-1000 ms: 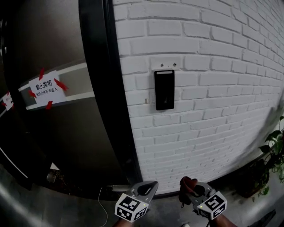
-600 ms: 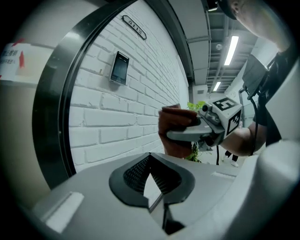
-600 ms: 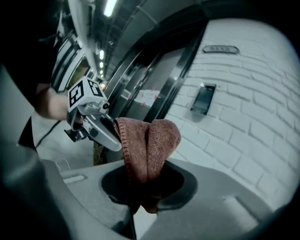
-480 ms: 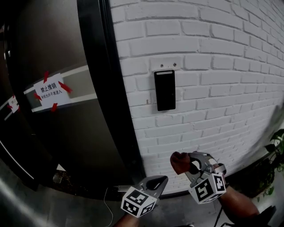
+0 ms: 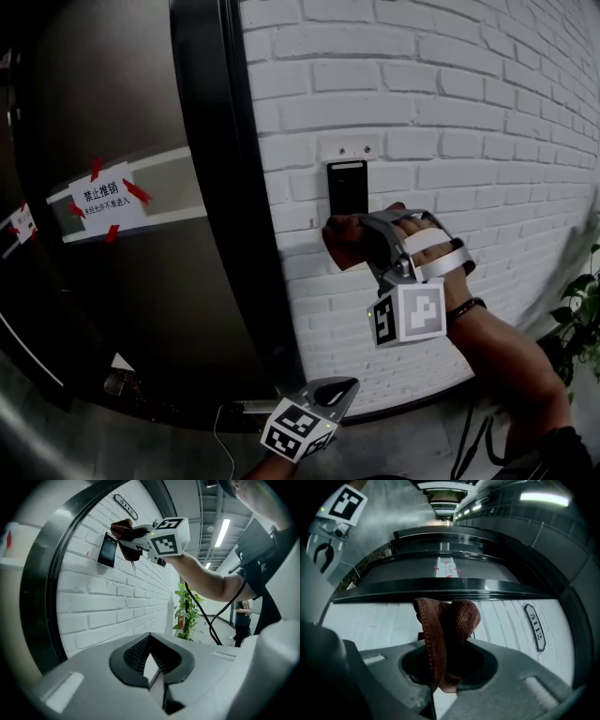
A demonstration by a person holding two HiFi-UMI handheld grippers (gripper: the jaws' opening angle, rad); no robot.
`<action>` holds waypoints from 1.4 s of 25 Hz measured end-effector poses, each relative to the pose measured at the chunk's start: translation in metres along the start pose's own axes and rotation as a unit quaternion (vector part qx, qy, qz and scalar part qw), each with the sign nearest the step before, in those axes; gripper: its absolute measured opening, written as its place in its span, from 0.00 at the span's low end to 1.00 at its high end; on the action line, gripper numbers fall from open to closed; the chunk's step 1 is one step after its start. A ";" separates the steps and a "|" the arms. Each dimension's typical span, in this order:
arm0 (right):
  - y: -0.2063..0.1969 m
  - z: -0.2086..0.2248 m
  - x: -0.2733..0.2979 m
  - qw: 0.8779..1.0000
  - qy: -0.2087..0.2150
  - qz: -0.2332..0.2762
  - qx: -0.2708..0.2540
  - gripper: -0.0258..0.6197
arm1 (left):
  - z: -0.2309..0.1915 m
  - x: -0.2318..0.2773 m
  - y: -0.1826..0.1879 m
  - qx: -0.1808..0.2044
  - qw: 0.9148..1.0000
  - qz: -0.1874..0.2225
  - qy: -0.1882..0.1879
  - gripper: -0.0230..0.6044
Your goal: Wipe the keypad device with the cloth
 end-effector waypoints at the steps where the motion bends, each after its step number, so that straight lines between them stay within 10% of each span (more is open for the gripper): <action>1: 0.002 0.009 0.007 1.000 -0.010 -0.004 -0.008 0.12 | -0.002 -0.002 0.000 -0.002 1.000 0.001 0.003 0.06; 11: 0.005 0.062 0.057 0.995 -0.082 -0.047 -0.033 0.12 | -0.004 -0.020 -0.008 -0.018 1.000 0.012 0.021 0.06; 35: -0.012 0.027 0.078 0.990 -0.110 -0.068 -0.047 0.12 | -0.003 -0.020 -0.012 -0.026 0.999 0.004 0.021 0.06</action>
Point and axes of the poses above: the fingertips, and each gripper's own axes: x forward along the fingers, z to its right, y out of its top, the point moved 3 cm from there along -x, backward along the fingers, and after that the axes turned 2 degrees about -z, right-handed, at the moved point
